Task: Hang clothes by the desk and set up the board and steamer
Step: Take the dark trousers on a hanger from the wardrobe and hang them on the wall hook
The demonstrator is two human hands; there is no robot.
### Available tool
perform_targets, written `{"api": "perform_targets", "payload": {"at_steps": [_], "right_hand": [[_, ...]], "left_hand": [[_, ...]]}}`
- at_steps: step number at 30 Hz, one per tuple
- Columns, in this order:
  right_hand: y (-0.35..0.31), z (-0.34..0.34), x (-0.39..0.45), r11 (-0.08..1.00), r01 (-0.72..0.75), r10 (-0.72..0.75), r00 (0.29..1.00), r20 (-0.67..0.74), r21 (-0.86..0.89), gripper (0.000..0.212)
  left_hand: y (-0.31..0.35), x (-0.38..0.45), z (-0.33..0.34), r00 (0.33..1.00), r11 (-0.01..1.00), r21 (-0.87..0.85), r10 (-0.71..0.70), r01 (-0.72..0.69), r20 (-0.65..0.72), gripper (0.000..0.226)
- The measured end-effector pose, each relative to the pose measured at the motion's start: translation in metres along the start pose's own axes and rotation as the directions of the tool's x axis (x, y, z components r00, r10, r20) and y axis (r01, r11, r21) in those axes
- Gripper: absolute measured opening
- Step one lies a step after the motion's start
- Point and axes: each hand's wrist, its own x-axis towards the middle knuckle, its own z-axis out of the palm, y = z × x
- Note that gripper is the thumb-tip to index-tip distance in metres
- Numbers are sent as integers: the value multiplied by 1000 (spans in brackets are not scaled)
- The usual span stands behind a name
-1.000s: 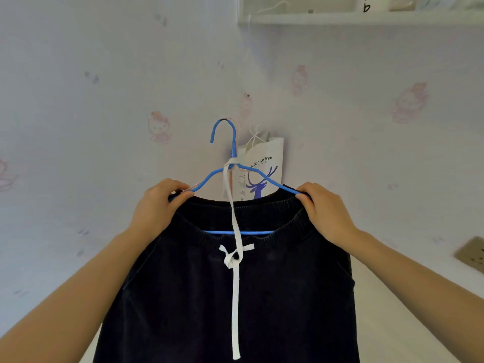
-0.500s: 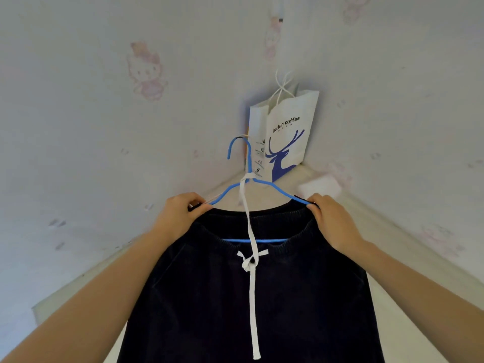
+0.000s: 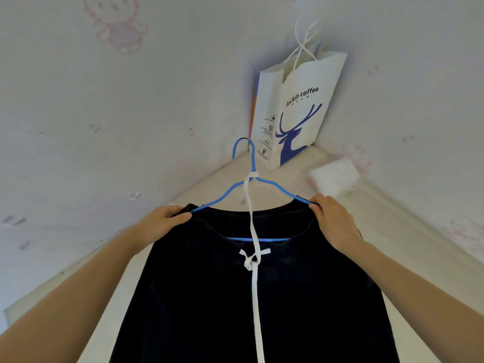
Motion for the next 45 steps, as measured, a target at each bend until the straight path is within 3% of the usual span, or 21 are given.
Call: {"api": "perform_targets", "payload": {"at_steps": [2, 6, 11, 14, 16, 20, 25, 31, 38, 45], "right_hand": [[2, 4, 4, 1000, 4, -4, 1000, 8, 12, 19], [-1, 13, 18, 999, 0, -1, 1000, 2, 33, 18], [-14, 5, 50, 998, 3, 2, 997, -83, 60, 20], [-16, 4, 67, 998, -11, 20, 991, -135, 69, 22], [-13, 8, 72, 998, -39, 46, 990, -136, 54, 22], [-5, 25, 74, 997, -65, 68, 991, -112, 27, 23], [0, 46, 75, 998, -56, 59, 990, -126, 22, 23], [10, 60, 80, 997, -77, 75, 990, -119, -11, 23], [19, 67, 95, 996, -67, 56, 980, -191, -51, 26], [29, 73, 97, 980, 25, -50, 991, -122, -196, 24]], "left_hand": [[-1, 6, -4, 1000, 999, 34, 8, -8, -9, 22], [1, 26, -3, 970, 944, 327, 125, -51, -210, 19], [28, 47, -1, 802, 855, 507, 376, -108, -464, 31], [38, 64, -4, 716, 792, 598, 490, -126, -498, 36], [35, 73, 1, 698, 739, 668, 525, -90, -486, 36], [8, 87, 21, 723, 660, 751, 509, 21, -467, 39], [-24, 96, 54, 745, 580, 814, 524, 42, -412, 58], [-47, 91, 96, 866, 562, 823, 371, 78, -336, 70], [-39, 115, 98, 868, 580, 812, 365, 71, -337, 75], [-37, 119, 104, 864, 540, 832, 352, 128, -361, 74]]}}
